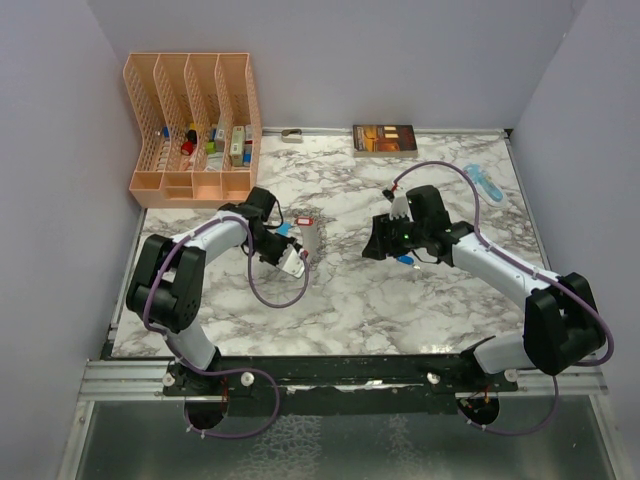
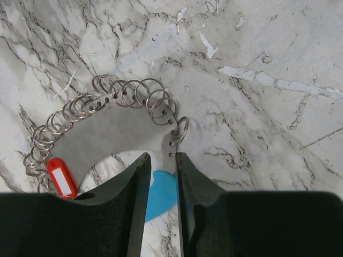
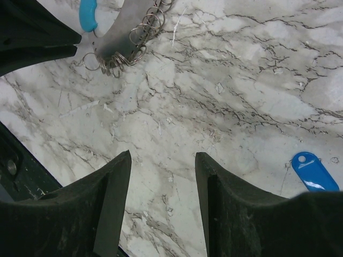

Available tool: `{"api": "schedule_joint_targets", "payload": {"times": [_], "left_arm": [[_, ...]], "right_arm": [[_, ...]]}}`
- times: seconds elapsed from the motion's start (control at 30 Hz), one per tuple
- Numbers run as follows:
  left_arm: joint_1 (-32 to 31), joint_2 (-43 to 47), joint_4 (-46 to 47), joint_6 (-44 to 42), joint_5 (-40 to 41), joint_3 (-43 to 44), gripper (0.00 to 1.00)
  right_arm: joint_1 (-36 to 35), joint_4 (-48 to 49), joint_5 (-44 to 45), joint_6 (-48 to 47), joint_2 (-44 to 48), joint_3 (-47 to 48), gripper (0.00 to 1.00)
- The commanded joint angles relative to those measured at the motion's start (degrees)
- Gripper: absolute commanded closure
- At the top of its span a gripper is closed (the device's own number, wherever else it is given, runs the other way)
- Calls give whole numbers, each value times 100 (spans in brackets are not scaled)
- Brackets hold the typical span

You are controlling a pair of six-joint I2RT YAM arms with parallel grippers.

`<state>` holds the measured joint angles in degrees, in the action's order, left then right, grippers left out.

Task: Put the keys on the keyring

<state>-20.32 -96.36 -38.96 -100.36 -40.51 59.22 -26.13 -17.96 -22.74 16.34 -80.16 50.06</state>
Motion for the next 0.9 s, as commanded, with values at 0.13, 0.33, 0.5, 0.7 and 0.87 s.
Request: {"api": "schedule_joint_targets", "payload": {"times": [0.13, 0.33, 0.5, 0.7, 0.87], "left_arm": [[-59, -125, -151, -407, -320, -176, 71], [-207, -332, 9, -318, -339, -148, 71], [-253, -425, 98, -248, -323, -100, 78], [-258, -342, 29, -191, -261, -82, 100], [-254, -252, -556, 71, -425, 506, 100]], "right_arm": [[20, 82, 143, 76, 133, -50, 49], [20, 55, 187, 51, 139, -47, 49], [20, 64, 190, 49, 146, -66, 49], [20, 195, 48, 48, 182, -102, 50], [20, 266, -755, -429, 410, 34, 52]]}}
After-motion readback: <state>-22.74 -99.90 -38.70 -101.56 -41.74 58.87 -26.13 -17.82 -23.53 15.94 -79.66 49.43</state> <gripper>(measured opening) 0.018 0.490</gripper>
